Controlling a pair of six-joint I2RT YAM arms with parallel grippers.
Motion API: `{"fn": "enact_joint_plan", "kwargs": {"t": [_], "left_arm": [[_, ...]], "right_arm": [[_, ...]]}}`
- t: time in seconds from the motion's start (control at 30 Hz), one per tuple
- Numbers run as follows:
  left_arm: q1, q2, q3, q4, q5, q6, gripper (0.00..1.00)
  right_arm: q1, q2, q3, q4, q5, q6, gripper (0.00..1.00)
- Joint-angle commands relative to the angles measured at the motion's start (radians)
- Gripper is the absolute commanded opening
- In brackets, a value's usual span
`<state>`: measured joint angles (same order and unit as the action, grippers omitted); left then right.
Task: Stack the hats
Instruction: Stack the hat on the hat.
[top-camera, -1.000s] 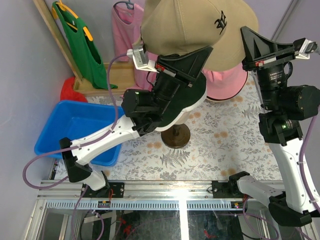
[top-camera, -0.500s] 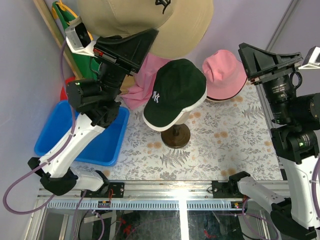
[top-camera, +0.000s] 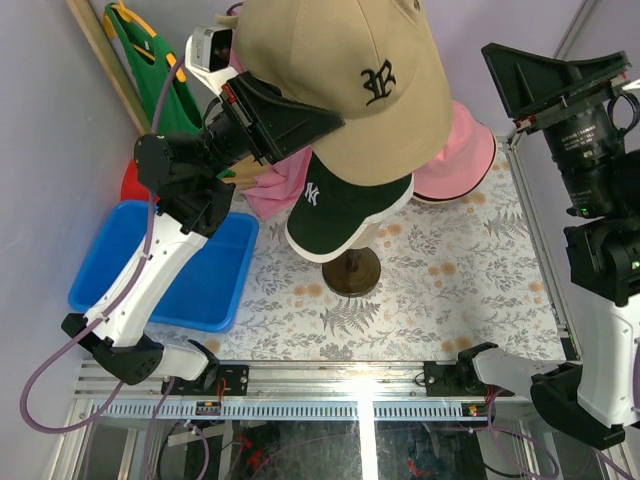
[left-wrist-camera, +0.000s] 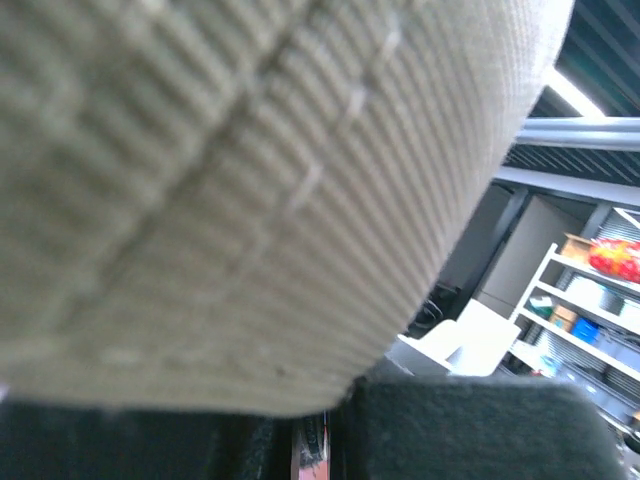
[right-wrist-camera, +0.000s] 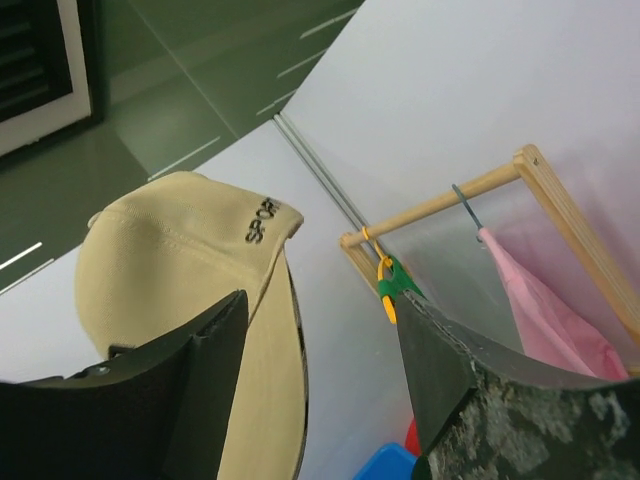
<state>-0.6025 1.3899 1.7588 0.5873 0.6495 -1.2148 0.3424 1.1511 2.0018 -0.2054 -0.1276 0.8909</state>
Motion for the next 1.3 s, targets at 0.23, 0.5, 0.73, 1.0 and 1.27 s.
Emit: {"fn": "enact_joint_plan", "kwargs": {"t": [0.23,0.5,0.73,1.0,1.27], "left_arm": [[0.026,-0.095,-0.201,0.274,0.293,-0.356,0.0],[0.025,-0.206,-0.357,0.432,0.328,-0.494,0.0],[0.024,-0.207,-0.381,0.628,0.31,-0.656,0.0],[0.024,-0.17,-0.396,0.758,0.303,-0.765,0.0],[0.017,-0.092,-0.381,0.886,0.287,-0.837,0.0]], "right_arm": [[0.0,0.067,0.112,-0.012,-0.19,0.036,0.68],[0.001,0.04,0.025,0.019,-0.254,0.17,0.7],[-0.009,0.001,-0.221,0.327,-0.378,0.457,0.72],[-0.01,0.037,-0.293,0.577,-0.472,0.712,0.75],[-0.007,0.073,-0.308,0.715,-0.514,0.859,0.75]]}}
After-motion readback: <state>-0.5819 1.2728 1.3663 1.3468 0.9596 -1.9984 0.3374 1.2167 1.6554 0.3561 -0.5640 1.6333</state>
